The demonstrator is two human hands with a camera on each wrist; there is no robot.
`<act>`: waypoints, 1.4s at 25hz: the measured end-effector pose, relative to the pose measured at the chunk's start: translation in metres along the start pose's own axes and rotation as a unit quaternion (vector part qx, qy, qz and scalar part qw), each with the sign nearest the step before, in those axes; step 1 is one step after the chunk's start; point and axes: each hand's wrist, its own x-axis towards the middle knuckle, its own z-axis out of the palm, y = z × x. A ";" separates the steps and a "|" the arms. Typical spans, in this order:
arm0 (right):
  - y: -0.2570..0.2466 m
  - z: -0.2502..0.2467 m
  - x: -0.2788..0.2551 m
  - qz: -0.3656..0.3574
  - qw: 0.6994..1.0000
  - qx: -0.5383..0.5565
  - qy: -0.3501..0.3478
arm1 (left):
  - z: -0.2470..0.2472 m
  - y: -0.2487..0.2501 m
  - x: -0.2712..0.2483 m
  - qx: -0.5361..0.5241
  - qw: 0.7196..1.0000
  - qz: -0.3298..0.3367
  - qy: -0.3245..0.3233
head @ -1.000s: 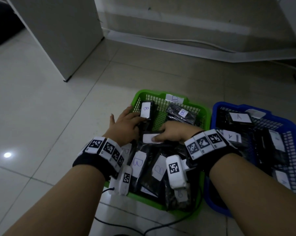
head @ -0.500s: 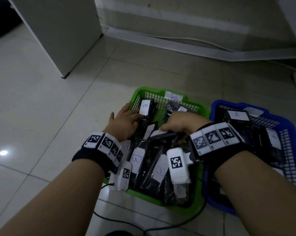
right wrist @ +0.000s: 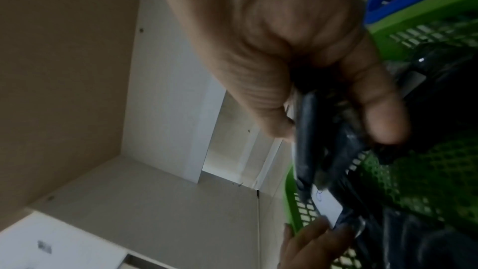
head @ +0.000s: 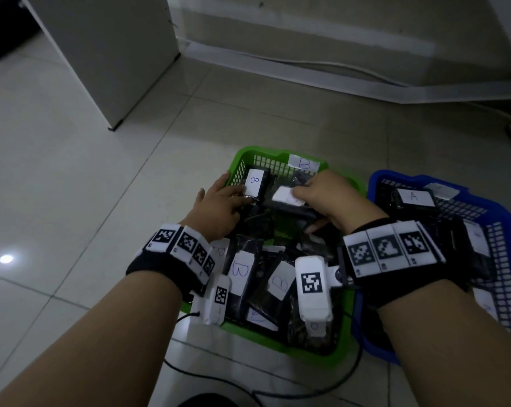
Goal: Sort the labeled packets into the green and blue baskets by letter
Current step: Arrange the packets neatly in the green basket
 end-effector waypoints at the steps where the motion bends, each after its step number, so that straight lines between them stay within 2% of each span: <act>1: -0.001 0.001 0.002 0.003 0.998 0.061 0.021 | -0.001 0.000 0.000 0.004 1.000 0.002 -0.001; 2: -0.003 0.004 0.004 0.000 0.992 0.114 0.045 | -0.002 0.000 0.000 -0.007 1.000 0.009 0.019; 4: -0.007 0.015 0.012 0.000 0.979 0.193 0.072 | -0.005 -0.001 -0.002 -0.083 0.989 0.021 0.123; 6: -0.012 0.033 0.024 0.008 0.971 0.232 0.057 | -0.009 0.000 -0.004 -0.145 0.964 0.008 0.222; 7: -0.014 0.043 0.030 0.010 0.968 0.249 0.030 | -0.011 0.000 -0.004 -0.150 0.960 -0.002 0.236; 10: -0.012 0.071 0.039 0.032 0.957 0.287 -0.033 | -0.009 -0.004 0.002 -0.112 0.978 -0.011 0.175; 14: -0.012 0.079 0.045 0.027 0.981 0.191 -0.020 | -0.005 -0.007 0.008 -0.013 0.996 -0.028 0.088; 16: -0.015 0.074 0.046 0.015 0.982 0.187 -0.004 | -0.007 -0.004 0.010 0.021 0.996 -0.027 0.087; 18: -0.012 0.067 0.045 -0.001 0.983 0.185 0.001 | -0.011 -0.001 0.013 0.054 0.992 -0.026 0.113; 19: -0.008 0.062 0.044 -0.018 0.990 0.137 0.011 | -0.013 0.000 0.015 0.065 0.990 -0.033 0.123; 21: 0.002 0.053 0.039 -0.059 0.997 -0.041 0.014 | -0.014 0.001 0.018 0.069 0.988 -0.050 0.128; 23: 0.011 0.052 0.028 -0.078 0.978 -0.180 -0.065 | -0.014 0.003 0.016 0.055 0.988 -0.044 0.137; 25: 0.020 0.057 0.023 -0.102 0.954 -0.251 -0.132 | -0.015 0.003 0.013 0.044 0.989 -0.017 0.140; 26: 0.025 0.058 0.024 -0.113 0.953 -0.252 -0.125 | -0.015 0.004 0.011 0.049 0.990 -0.008 0.130; 29: 0.030 0.050 0.023 -0.119 0.975 -0.182 -0.048 | -0.015 0.007 0.008 0.044 0.992 -0.023 0.116; 33: 0.038 0.030 0.013 -0.144 0.980 -0.135 0.028 | -0.014 0.008 -0.001 -0.061 0.970 0.045 0.229; 34: 0.043 0.026 0.011 -0.148 0.980 -0.117 0.058 | -0.015 0.008 -0.004 -0.088 0.966 0.067 0.234; 35: 0.048 0.022 0.009 -0.150 0.980 -0.100 0.089 | -0.016 0.011 -0.009 -0.109 0.967 0.086 0.212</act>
